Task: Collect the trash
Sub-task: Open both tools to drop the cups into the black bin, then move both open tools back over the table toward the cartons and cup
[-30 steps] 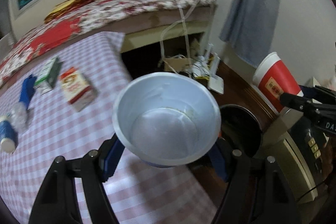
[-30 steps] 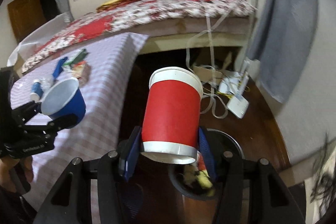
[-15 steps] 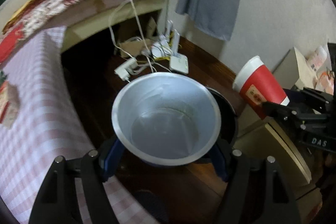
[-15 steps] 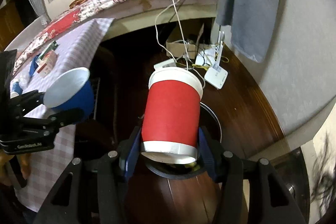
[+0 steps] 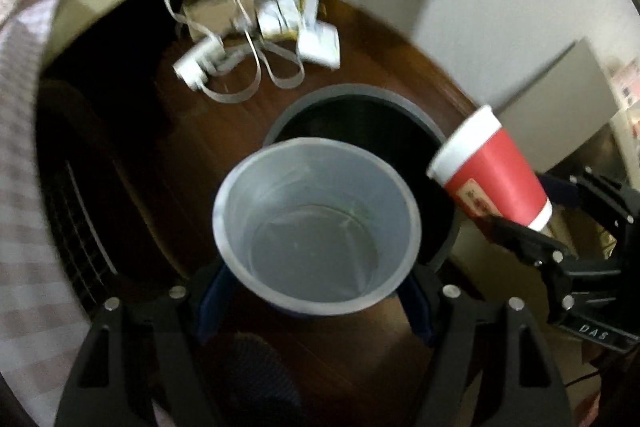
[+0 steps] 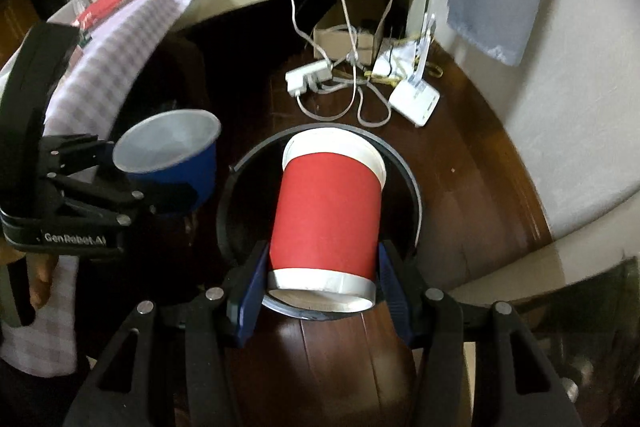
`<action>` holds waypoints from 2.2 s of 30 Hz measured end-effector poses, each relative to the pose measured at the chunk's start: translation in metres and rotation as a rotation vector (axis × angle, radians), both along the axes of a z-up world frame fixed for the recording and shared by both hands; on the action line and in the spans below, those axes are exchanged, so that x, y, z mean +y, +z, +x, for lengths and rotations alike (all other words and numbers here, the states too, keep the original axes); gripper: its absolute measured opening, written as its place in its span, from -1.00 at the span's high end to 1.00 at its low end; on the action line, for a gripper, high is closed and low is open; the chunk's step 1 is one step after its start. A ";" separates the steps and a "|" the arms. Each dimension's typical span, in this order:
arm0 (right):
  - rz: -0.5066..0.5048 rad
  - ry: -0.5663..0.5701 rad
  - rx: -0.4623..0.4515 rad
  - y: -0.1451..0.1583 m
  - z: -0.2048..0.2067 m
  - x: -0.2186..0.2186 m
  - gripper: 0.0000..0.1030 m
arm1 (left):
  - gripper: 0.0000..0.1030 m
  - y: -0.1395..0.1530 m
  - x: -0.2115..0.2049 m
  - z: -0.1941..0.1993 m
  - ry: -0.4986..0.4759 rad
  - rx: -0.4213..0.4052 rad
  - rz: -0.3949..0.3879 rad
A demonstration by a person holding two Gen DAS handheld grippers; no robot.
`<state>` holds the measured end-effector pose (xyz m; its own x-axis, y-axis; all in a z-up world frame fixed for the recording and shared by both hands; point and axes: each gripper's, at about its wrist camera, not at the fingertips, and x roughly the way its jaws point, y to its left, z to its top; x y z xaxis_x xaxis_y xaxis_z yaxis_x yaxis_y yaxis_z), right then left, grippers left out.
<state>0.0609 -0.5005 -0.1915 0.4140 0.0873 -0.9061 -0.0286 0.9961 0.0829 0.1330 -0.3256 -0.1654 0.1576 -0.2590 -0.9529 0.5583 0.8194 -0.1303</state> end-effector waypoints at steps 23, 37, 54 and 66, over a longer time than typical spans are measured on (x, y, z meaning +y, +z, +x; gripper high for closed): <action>-0.071 -0.117 0.016 0.003 -0.007 -0.021 -0.54 | -0.84 0.027 0.026 -0.015 0.106 -0.088 0.017; -0.034 -0.099 -0.143 0.100 -0.010 0.027 -0.64 | -0.84 0.088 0.071 -0.031 0.180 -0.260 -0.068; -0.035 0.117 -0.249 0.161 0.005 0.144 -0.65 | -0.84 0.135 0.187 -0.038 0.356 -0.407 -0.085; -0.024 0.318 -0.306 0.196 0.025 0.258 -0.64 | -0.84 0.142 0.298 -0.051 0.558 -0.456 -0.067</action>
<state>0.0855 -0.2421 0.0045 0.6192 0.2344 -0.7494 -0.3537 0.9354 0.0003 0.0819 -0.0271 -0.0233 0.6614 -0.0799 -0.7458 0.0704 0.9965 -0.0443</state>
